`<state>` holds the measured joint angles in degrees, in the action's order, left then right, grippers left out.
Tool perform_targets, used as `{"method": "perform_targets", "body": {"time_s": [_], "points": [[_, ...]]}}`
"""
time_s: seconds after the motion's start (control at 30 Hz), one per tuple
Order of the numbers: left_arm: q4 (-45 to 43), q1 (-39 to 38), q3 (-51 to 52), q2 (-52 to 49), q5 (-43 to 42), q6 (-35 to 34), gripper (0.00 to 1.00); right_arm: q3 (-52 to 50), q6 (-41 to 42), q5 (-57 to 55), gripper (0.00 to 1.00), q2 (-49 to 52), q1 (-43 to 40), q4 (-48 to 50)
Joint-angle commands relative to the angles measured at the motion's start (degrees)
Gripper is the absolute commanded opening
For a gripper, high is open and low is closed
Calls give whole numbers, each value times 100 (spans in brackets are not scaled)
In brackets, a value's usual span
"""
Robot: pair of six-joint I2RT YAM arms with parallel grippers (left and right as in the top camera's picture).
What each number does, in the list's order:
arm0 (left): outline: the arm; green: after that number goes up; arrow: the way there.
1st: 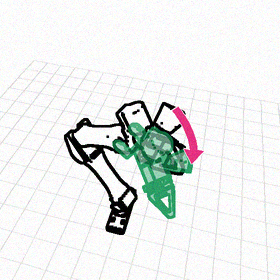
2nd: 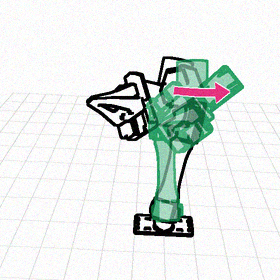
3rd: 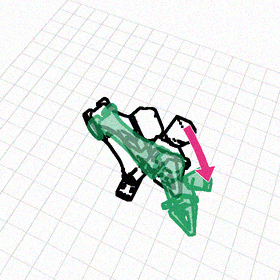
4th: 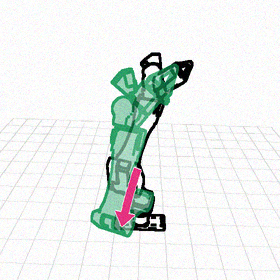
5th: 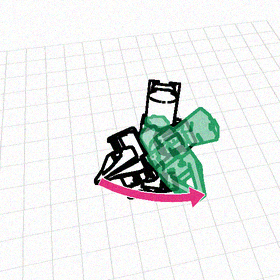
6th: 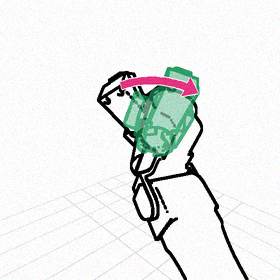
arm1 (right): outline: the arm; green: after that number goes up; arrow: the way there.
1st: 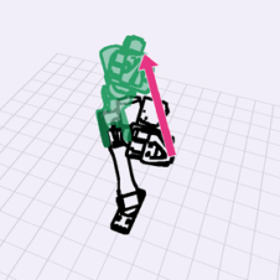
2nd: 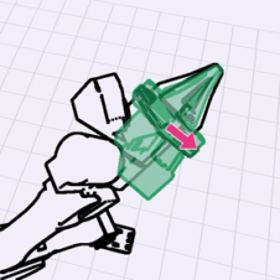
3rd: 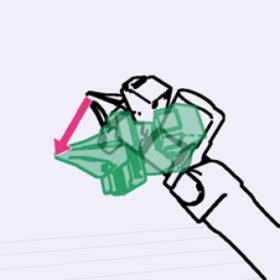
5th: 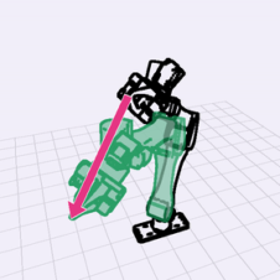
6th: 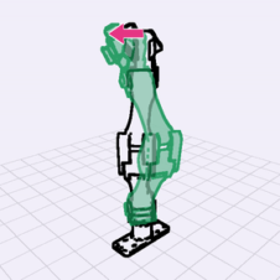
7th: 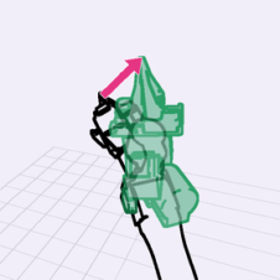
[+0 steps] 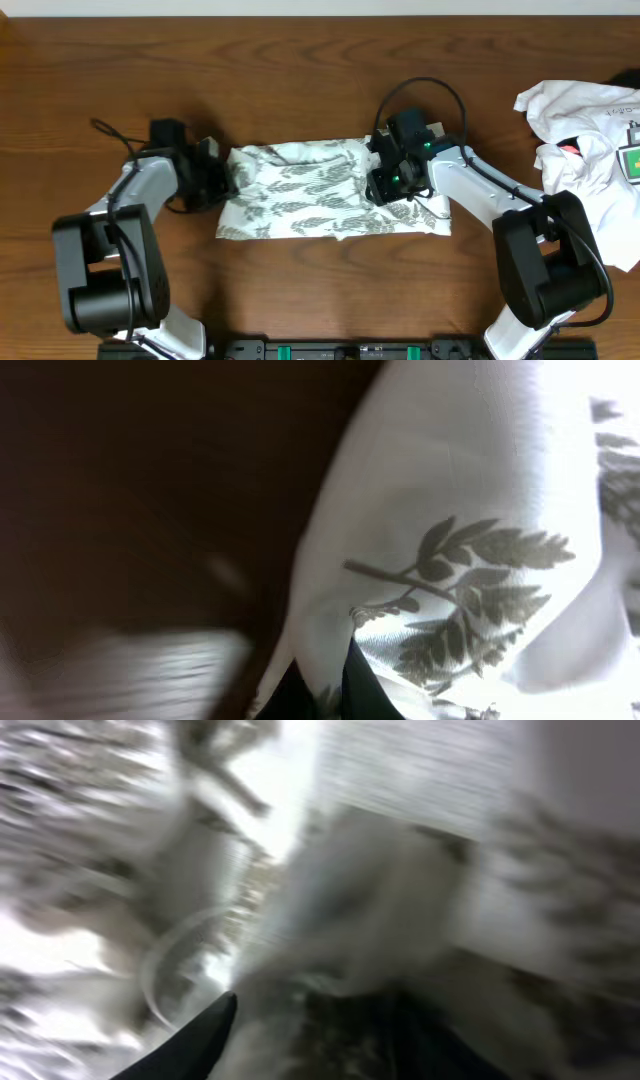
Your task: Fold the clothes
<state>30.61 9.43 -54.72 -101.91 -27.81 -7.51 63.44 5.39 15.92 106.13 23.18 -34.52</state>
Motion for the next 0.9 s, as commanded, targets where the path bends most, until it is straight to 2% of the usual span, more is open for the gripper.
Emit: {"method": "perform_targets", "body": {"time_s": [0.0,0.3,0.47,0.73,0.87], "points": [[39,435,13,63,518,-48,6,61,-79,22,49,-98,35,-37],[42,1488,-341,776,520,-142,6,415,-142,46,55,-1191,-42,-105],[35,1781,-457,1303,533,-142,6,424,-142,46,57,-1777,-136,-105],[551,1862,-813,1810,1711,-273,6,424,-136,42,56,-1956,-348,-350],[964,1862,-1294,1908,1832,-339,6,424,-118,46,54,-1956,-511,-507]]}}
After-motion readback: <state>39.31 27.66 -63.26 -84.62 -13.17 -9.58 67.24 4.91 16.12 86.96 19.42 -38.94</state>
